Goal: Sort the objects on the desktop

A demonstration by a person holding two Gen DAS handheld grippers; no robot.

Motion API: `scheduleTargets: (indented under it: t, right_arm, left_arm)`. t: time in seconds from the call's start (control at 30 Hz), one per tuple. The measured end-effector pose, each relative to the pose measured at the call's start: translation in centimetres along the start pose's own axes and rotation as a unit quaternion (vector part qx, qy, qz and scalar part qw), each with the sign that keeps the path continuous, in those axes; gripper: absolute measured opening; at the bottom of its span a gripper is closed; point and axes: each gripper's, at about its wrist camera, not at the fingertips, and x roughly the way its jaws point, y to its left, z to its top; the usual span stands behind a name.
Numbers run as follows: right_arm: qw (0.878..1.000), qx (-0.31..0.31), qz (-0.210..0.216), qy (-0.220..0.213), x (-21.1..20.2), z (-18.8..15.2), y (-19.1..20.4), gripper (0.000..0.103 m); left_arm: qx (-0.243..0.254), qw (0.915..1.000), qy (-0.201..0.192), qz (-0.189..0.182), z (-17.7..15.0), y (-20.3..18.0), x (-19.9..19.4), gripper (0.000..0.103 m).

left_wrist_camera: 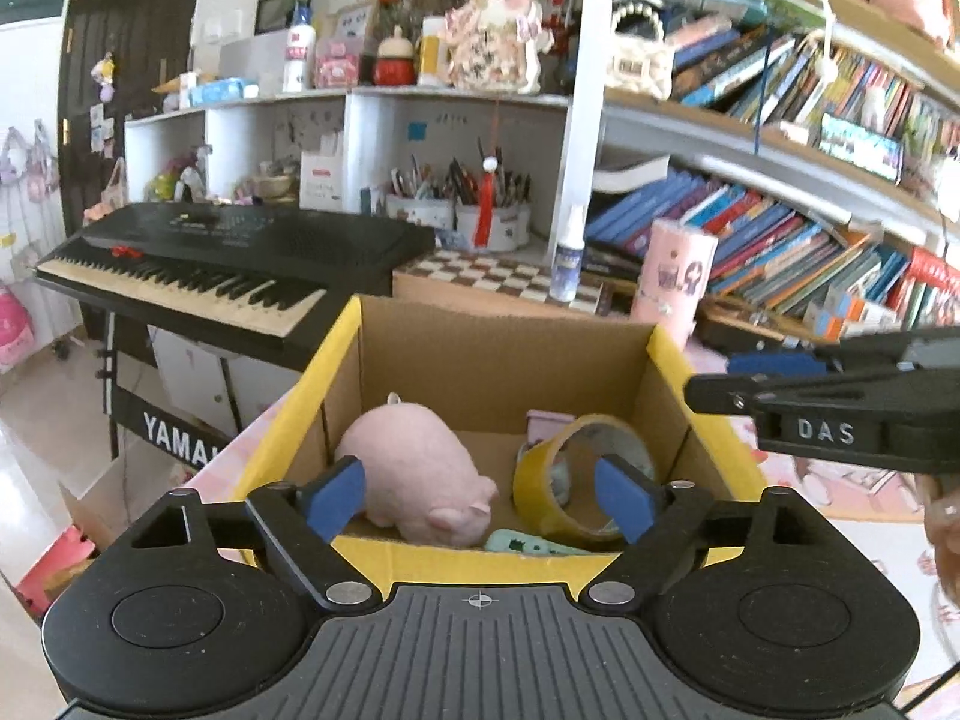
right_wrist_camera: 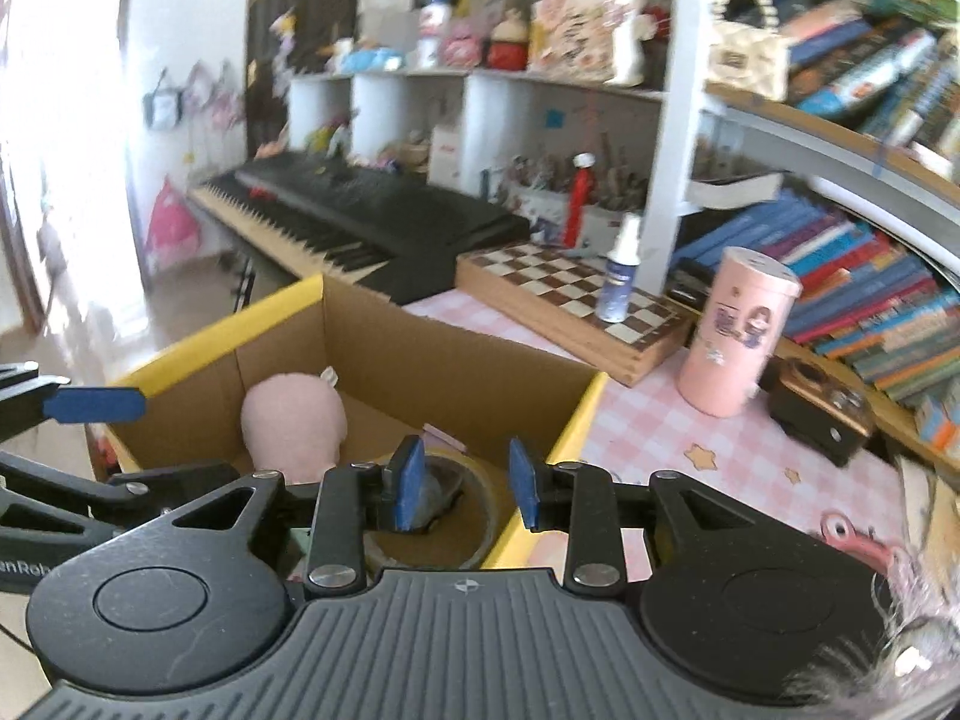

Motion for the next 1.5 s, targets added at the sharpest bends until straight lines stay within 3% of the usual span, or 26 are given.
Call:
scheduleTargets:
  t: [0.23,0.5,0.67,1.03,1.3,1.43,1.5]
  right_arm:
    - [0.997,0.052,-0.046,-0.035,-5.2,-2.4,0.6,0.033]
    - [0.991,0.083,-0.096,-0.037,-9.6,-5.7,1.7,0.035]
    - [0.985,0.105,-0.13,-0.046,-12.4,-8.0,2.9,0.042]
    - [0.972,0.147,-0.184,-0.013,-16.7,-13.0,5.1,0.044]
    - [0.962,0.17,-0.212,0.004,-18.4,-15.7,5.9,0.061]
    - [0.959,0.174,-0.225,0.014,-18.9,-16.6,6.0,0.079]
    - [0.957,0.177,-0.228,0.018,-19.2,-17.1,6.0,0.083]
  left_arm:
    - [-0.008,0.9998,-0.015,-0.013,-1.1,0.5,-3.0,0.092]
    - [0.005,0.9994,-0.004,-0.033,-3.5,0.4,-6.1,0.092]
    - [0.01,0.9993,0.002,-0.037,-5.2,0.1,-7.6,0.092]
    - [0.027,0.9976,0.01,-0.063,-7.8,-1.3,-9.8,0.097]
    - [0.041,0.9962,-0.001,-0.076,-8.7,-2.8,-11.2,0.097]
    - [0.05,0.9954,0.002,-0.081,-9.2,-3.8,-11.7,0.102]
    - [0.058,0.9949,0.008,-0.082,-9.6,-4.3,-11.9,0.102]
